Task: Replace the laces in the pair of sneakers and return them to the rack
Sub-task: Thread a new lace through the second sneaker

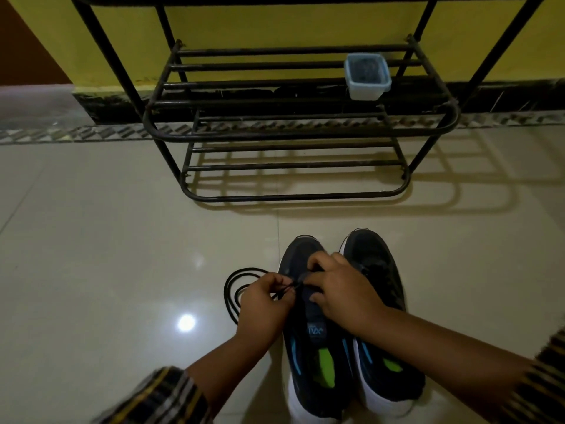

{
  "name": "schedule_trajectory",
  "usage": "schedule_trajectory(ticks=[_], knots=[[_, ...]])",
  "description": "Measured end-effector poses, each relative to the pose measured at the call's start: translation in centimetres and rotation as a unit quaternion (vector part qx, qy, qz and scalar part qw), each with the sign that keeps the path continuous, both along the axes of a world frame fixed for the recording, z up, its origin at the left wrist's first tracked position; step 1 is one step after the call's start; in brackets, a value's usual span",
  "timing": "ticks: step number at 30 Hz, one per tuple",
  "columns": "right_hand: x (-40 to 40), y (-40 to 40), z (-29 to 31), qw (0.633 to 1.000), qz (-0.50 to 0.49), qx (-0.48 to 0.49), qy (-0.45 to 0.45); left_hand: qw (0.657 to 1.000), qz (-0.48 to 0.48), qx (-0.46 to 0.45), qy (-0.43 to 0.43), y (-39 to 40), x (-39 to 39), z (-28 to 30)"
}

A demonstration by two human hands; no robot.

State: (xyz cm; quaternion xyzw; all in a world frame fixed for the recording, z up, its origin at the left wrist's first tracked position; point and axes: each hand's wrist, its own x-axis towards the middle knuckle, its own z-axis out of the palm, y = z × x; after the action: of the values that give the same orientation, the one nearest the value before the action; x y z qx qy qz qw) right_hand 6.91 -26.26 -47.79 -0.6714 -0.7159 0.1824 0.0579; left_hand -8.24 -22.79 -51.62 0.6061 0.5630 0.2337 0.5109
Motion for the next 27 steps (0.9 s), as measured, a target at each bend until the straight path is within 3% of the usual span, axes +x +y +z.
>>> schedule_trajectory(ticks=[11,27], knots=[[0.0,0.0,-0.1,0.996,-0.047,-0.012,0.074,1.0,-0.006,0.011,0.008,0.0,-0.1,0.1],[-1.6,0.7,-0.2,0.996,-0.085,-0.004,0.025,0.999,0.006,-0.023,-0.023,-0.3,-0.1,0.0]])
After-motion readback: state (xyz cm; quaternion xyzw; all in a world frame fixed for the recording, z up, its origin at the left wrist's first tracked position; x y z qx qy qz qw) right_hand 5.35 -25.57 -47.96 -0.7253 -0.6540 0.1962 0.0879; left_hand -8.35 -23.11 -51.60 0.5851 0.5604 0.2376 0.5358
